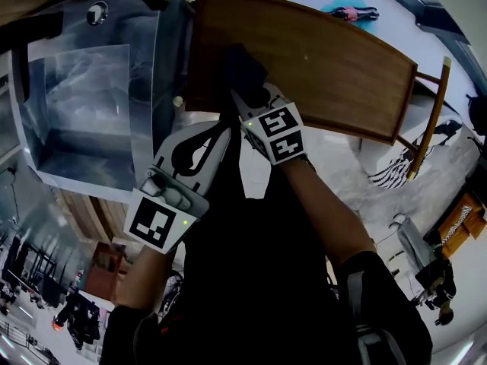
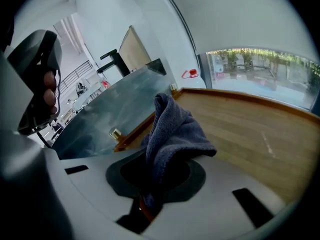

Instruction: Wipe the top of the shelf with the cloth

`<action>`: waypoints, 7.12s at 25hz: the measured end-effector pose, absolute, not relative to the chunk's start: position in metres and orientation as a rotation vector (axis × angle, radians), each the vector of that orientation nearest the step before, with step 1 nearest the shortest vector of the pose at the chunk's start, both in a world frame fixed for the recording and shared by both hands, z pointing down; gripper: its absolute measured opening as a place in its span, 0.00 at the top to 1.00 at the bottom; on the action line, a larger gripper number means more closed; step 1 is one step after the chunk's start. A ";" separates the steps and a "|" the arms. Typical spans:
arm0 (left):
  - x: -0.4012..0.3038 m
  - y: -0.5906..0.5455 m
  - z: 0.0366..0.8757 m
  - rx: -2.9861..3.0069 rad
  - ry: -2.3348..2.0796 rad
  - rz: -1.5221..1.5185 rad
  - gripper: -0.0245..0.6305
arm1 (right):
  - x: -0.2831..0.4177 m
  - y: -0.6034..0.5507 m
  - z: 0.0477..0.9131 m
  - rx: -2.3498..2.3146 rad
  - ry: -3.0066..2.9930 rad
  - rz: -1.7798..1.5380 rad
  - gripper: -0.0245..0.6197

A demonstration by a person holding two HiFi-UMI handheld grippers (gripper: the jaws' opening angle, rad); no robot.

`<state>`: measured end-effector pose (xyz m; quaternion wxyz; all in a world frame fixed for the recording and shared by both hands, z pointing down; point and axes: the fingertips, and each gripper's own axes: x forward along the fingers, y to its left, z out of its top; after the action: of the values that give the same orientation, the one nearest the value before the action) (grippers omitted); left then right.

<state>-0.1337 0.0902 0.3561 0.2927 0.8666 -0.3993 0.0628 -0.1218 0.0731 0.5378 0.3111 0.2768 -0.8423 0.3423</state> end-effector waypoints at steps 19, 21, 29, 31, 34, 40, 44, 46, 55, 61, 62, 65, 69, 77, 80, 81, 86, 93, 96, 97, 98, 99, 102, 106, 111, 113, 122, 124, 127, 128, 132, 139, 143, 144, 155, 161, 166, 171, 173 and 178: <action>-0.180 0.103 0.367 2.242 -1.145 0.118 0.93 | -0.165 0.087 0.552 0.624 -2.190 0.870 0.88; -0.175 0.102 0.367 2.244 -1.137 0.118 0.93 | -0.160 0.087 0.551 0.631 -2.184 0.874 0.88; -0.148 0.097 0.364 2.268 -1.096 0.131 0.93 | -0.127 0.085 0.551 0.680 -2.157 0.899 0.88; -0.141 0.096 0.364 2.274 -1.085 0.137 0.93 | -0.118 0.085 0.551 0.695 -2.150 0.906 0.88; -0.130 0.093 0.362 2.285 -1.071 0.141 0.93 | -0.104 0.084 0.551 0.714 -2.144 0.916 0.88; -0.102 0.090 0.360 2.311 -1.031 0.158 0.93 | -0.076 0.083 0.552 0.755 -2.133 0.941 0.88; -0.084 0.088 0.359 2.326 -1.001 0.174 0.93 | -0.057 0.082 0.551 0.788 -2.127 0.959 0.88; -0.074 0.087 0.358 2.337 -0.985 0.181 0.93 | -0.046 0.082 0.550 0.806 -2.122 0.967 0.88; -0.025 0.081 0.352 2.381 -0.905 0.203 0.93 | 0.016 0.081 0.550 0.901 -2.082 0.996 0.88; 0.008 0.079 0.350 2.408 -0.854 0.227 0.93 | 0.049 0.079 0.550 0.956 -2.073 1.013 0.88; 0.013 0.078 0.350 2.412 -0.846 0.229 0.93 | 0.055 0.080 0.550 0.964 -2.067 1.018 0.88; 0.027 0.078 0.350 2.422 -0.823 0.239 0.93 | 0.074 0.082 0.552 0.985 -2.043 1.032 0.88; 0.045 0.077 0.351 2.430 -0.796 0.250 0.93 | 0.096 0.080 0.553 1.019 -2.027 1.043 0.88; 0.082 0.074 0.351 2.453 -0.735 0.266 0.93 | 0.139 0.082 0.553 1.075 -1.996 1.067 0.88; 0.097 0.074 0.351 2.462 -0.708 0.272 0.93 | 0.158 0.082 0.553 1.102 -1.979 1.074 0.88; 0.102 0.073 0.351 2.463 -0.700 0.274 0.93 | 0.165 0.082 0.553 1.111 -1.973 1.076 0.88; 0.126 0.073 0.351 2.476 -0.659 0.288 0.93 | 0.197 0.083 0.552 1.159 -1.944 1.087 0.88; 0.151 0.072 0.348 2.493 -0.624 0.297 0.93 | 0.234 0.087 0.552 1.211 -1.909 1.104 0.88; 0.162 0.071 0.347 2.499 -0.608 0.299 0.93 | 0.248 0.088 0.551 1.230 -1.894 1.111 0.88; 0.166 0.071 0.347 2.500 -0.602 0.299 0.93 | 0.252 0.089 0.551 1.237 -1.889 1.112 0.88; 0.170 0.071 0.347 2.501 -0.595 0.299 0.93 | 0.257 0.089 0.550 1.243 -1.885 1.114 0.88; 0.173 0.071 0.346 2.502 -0.589 0.297 0.93 | 0.261 0.090 0.550 1.249 -1.881 1.114 0.88; 0.184 0.071 0.346 2.508 -0.570 0.293 0.93 | 0.273 0.091 0.549 1.267 -1.868 1.115 0.88; 0.195 0.072 0.346 2.514 -0.543 0.295 0.93 | 0.288 0.094 0.549 1.294 -1.845 1.123 0.88; 0.201 0.070 0.344 2.520 -0.530 0.300 0.93 | 0.301 0.097 0.548 1.317 -1.823 1.124 0.88; 0.201 0.070 0.343 2.523 -0.527 0.303 0.93 | 0.305 0.099 0.547 1.321 -1.806 1.128 0.88; 0.196 0.065 0.334 2.540 -0.539 0.294 0.93 | 0.313 0.096 0.541 1.352 -1.783 1.108 0.88; 0.193 0.064 0.333 2.543 -0.543 0.293 0.93 | 0.310 0.091 0.536 1.359 -1.796 1.098 0.88; 0.186 0.061 0.329 2.548 -0.557 0.294 0.93 | 0.302 0.083 0.526 1.367 -1.832 1.085 0.88; 0.183 0.060 0.327 2.549 -0.565 0.293 0.93 | 0.299 0.080 0.522 1.370 -1.845 1.081 0.88; 0.167 0.054 0.319 2.559 -0.603 0.290 0.93 | 0.287 0.069 0.508 1.372 -1.890 1.050 0.88; 0.129 0.040 0.291 2.593 -0.686 0.284 0.93 | 0.258 0.042 0.464 1.380 -1.995 0.967 0.88; 0.106 0.030 0.271 2.621 -0.734 0.282 0.93 | 0.239 0.026 0.427 1.376 -2.074 0.890 0.88; 0.100 0.028 0.266 2.629 -0.745 0.283 0.93 | 0.235 0.021 0.417 1.376 -2.093 0.872 0.88; 0.043 0.005 0.213 2.692 -0.873 0.241 0.93 | 0.176 -0.012 0.319 1.366 -2.287 0.706 0.88; 0.006 -0.002 0.186 2.723 -0.961 0.209 0.93 | 0.146 -0.016 0.272 1.352 -2.362 0.623 0.88; -0.014 -0.002 0.166 2.748 -1.029 0.179 0.93 | 0.127 -0.015 0.244 1.339 -2.409 0.567 0.88; -0.027 -0.001 0.149 2.765 -1.072 0.135 0.93 | 0.105 -0.014 0.219 1.322 -2.462 0.534 0.88; -0.033 -0.001 0.142 2.770 -1.088 0.117 0.93 | 0.098 -0.014 0.209 1.317 -2.482 0.517 0.88; -0.045 -0.002 0.130 2.779 -1.121 0.089 0.93 | 0.086 -0.014 0.184 1.315 -2.521 0.485 0.88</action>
<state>-0.0448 -0.0022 0.1303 0.0720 0.9246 -0.3729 0.0297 0.0859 -0.0139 0.1842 0.1282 0.4521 -0.8668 0.1668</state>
